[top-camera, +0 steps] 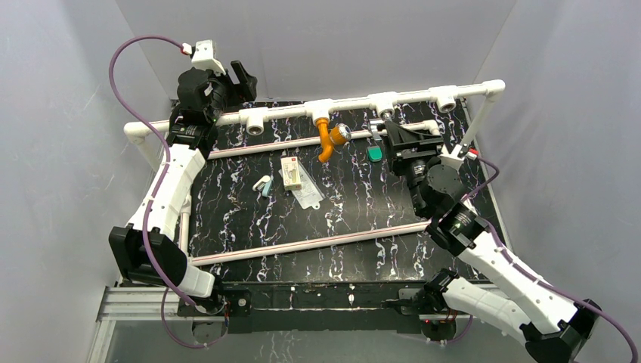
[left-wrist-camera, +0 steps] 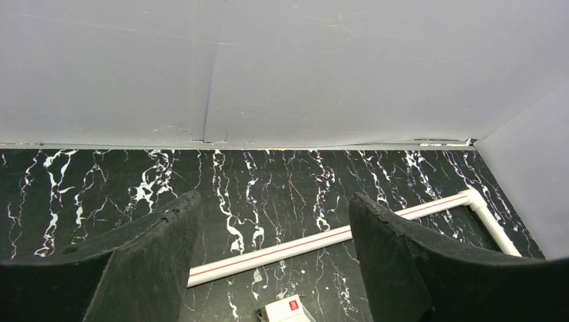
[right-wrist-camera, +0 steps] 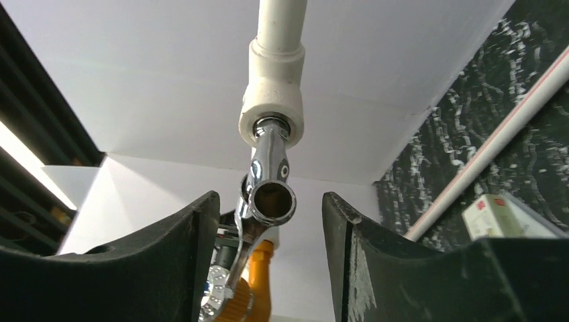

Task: Install the water faucets

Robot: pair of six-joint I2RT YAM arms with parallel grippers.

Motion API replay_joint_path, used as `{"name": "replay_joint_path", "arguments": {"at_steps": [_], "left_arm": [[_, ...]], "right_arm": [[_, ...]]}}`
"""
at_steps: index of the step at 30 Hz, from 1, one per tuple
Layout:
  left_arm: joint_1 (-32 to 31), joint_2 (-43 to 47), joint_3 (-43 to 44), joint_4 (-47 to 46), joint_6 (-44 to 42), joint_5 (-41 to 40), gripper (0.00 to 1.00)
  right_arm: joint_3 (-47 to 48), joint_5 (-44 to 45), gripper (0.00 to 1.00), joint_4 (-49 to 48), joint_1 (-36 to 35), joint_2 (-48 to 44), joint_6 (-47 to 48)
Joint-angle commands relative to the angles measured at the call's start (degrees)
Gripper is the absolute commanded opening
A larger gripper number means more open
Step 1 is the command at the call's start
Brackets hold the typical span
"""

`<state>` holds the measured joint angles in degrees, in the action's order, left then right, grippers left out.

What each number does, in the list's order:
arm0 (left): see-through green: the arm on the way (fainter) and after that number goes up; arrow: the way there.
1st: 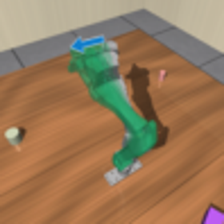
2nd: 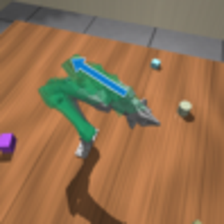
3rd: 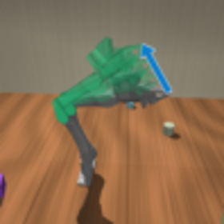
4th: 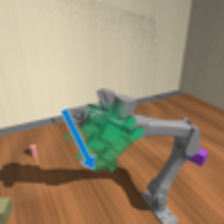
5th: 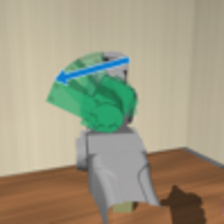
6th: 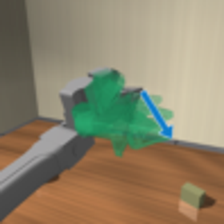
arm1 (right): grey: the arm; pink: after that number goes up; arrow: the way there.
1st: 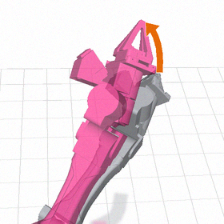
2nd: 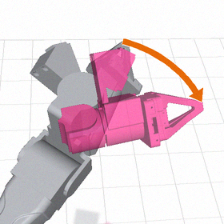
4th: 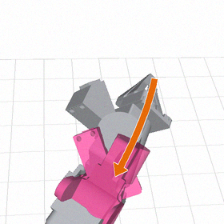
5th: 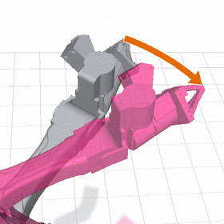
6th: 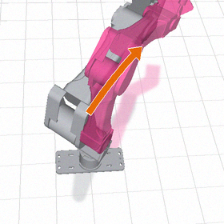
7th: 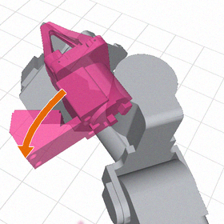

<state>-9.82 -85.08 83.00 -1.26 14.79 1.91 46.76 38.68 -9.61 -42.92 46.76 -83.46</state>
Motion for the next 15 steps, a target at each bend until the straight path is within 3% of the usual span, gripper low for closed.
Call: {"name": "replay_joint_path", "arguments": {"at_steps": [1,7,15], "left_arm": [[0.7,-6.7,-6.5,15.4,-0.3,-1.0,0.78],[0.7,-6.8,-6.5,15.4,-0.2,-0.8,0.77],[0.7,-7.2,-6.4,15.4,-0.1,-0.6,0.78]], "right_arm": [[5.0,-0.5,0.66,8.4,-0.2,-2.2,9.9],[10.4,-1.9,0.68,16.9,-0.2,-3.3,28.0],[12.3,-5.6,0.68,19.2,-0.2,-5.4,57.0]]}}
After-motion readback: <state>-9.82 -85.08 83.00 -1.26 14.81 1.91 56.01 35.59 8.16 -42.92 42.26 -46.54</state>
